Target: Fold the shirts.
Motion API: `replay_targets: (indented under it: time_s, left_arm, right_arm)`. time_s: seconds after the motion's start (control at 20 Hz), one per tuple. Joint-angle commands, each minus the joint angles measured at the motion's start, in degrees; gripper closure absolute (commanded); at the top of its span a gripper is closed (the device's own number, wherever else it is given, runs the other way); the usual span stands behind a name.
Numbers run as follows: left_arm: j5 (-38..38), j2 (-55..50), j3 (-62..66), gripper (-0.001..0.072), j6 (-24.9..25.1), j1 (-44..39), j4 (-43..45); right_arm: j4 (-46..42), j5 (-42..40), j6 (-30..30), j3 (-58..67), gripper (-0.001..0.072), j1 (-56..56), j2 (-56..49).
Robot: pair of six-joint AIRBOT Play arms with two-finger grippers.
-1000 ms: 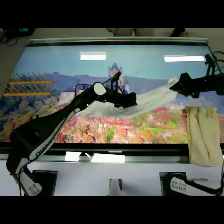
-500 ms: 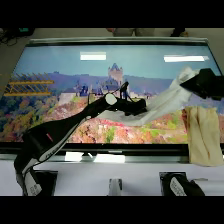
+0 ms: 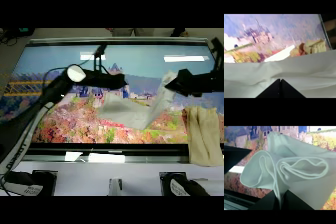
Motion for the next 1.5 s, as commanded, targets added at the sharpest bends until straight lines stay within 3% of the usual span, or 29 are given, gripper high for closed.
replay_targets:
  time_s: [0.0,0.15,0.3,0.35,0.4,0.65,0.9,1.0,1.2,1.35,1.45]
  left_arm:
    - [-8.41,11.67,0.02,0.0678,0.42,7.56,10.32]
    - [-12.63,19.47,0.02,0.0677,0.42,11.50,10.45]
    - [-12.74,25.44,0.02,0.0677,-0.46,11.80,10.43]
    - [-12.74,26.71,0.02,0.0677,-1.18,11.65,10.43]
    - [-12.74,27.76,0.02,0.0677,-1.31,11.37,10.43]
    - [-13.90,29.86,0.02,0.0677,-1.18,11.39,10.45]
    - [-16.11,29.75,0.02,0.0676,-1.09,11.37,14.51]
    - [-18.32,29.75,0.02,0.0676,-1.09,11.37,16.20]
    - [-19.87,29.75,0.02,0.0676,-1.16,11.37,16.44]
    - [-20.00,29.75,0.02,0.0676,-2.62,11.37,16.39]
    - [-20.09,29.75,0.02,0.0676,-2.60,11.37,16.39]
  right_arm:
    - [0.07,-13.40,2.78,0.07,0.0689,11.72,-7.96]
    - [3.89,-21.88,5.66,0.07,0.0688,20.76,-17.33]
    - [9.22,-23.47,5.92,0.07,0.0669,26.58,-25.90]
    - [9.55,-24.04,7.19,0.07,0.0438,27.89,-28.26]
    - [10.10,-24.37,8.09,0.07,0.0028,28.30,-30.01]
    - [4.74,-18.93,8.28,0.09,0.0045,20.46,-26.56]
    - [-17.59,1.84,8.17,-1.16,0.0056,1.11,-21.20]
    - [-16.26,4.96,5.86,-7.56,0.0093,-1.81,-21.22]
    - [-10.12,-5.90,2.75,-19.63,0.0090,2.34,-21.55]
    - [-7.80,-12.13,2.82,-20.39,0.0092,5.62,-23.56]
    - [-7.50,-15.39,4.98,-20.39,0.0132,6.60,-24.83]
